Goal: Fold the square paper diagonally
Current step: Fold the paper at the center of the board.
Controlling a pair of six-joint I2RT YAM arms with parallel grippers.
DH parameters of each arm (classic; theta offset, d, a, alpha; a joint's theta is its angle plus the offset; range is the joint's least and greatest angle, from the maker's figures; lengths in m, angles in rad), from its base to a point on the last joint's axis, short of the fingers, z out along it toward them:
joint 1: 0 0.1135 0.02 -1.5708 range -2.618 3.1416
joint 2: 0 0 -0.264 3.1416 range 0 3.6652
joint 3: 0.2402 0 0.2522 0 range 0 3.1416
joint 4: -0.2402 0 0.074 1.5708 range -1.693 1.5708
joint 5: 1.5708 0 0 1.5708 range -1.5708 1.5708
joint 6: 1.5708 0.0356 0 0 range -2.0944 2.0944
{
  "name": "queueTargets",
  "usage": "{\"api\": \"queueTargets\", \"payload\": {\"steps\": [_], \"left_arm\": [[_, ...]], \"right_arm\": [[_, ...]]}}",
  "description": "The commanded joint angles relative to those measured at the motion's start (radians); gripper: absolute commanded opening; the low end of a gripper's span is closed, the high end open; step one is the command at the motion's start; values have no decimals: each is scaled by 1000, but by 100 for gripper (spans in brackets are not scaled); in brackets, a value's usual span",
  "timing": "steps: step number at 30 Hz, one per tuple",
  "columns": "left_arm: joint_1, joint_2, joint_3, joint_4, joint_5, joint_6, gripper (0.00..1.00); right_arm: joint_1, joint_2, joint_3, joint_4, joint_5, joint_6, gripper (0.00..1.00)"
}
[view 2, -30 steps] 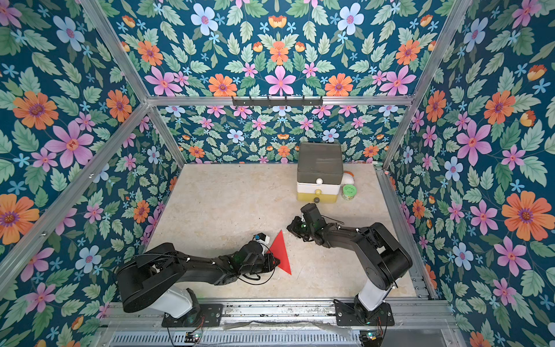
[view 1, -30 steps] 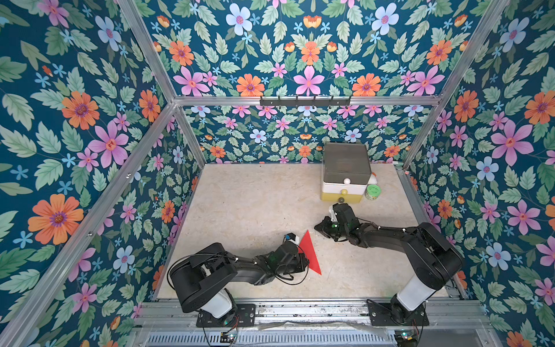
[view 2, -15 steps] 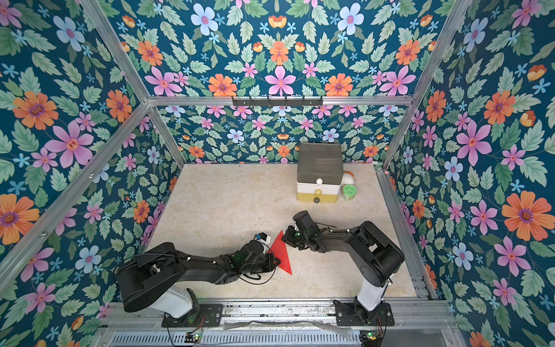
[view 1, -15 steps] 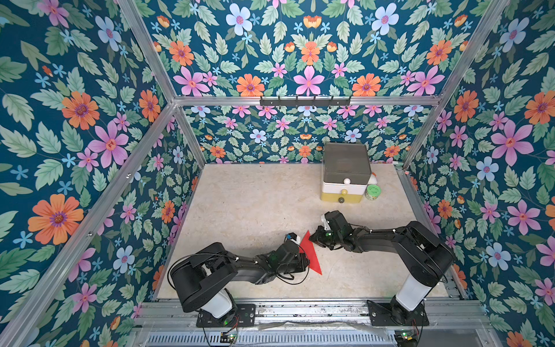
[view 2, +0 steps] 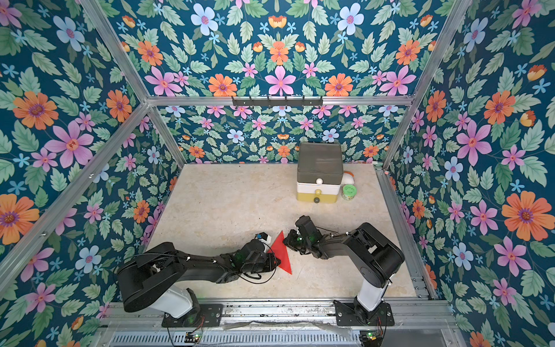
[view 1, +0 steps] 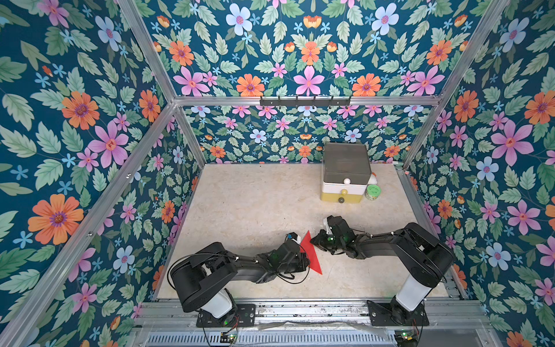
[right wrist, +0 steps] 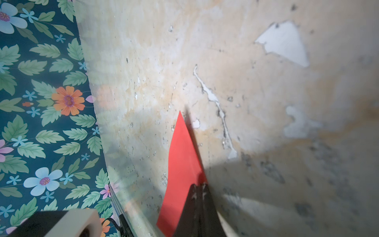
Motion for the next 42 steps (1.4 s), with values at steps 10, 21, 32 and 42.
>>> {"api": "queueTargets", "payload": {"steps": [10,21,32,42], "left_arm": [[84,-3,175,-159,-132,19,0],[118,123,178,91,-45,27,0],[149,201,177,72,-46,26,0],[154,263,161,97,-23,12,0]], "right_arm": [[4,-9,-26,-87,31,26,0],[5,7,-48,-44,25,44,0],[4,22,-49,-31,24,44,0],[7,-4,-82,-34,25,44,0]]}}
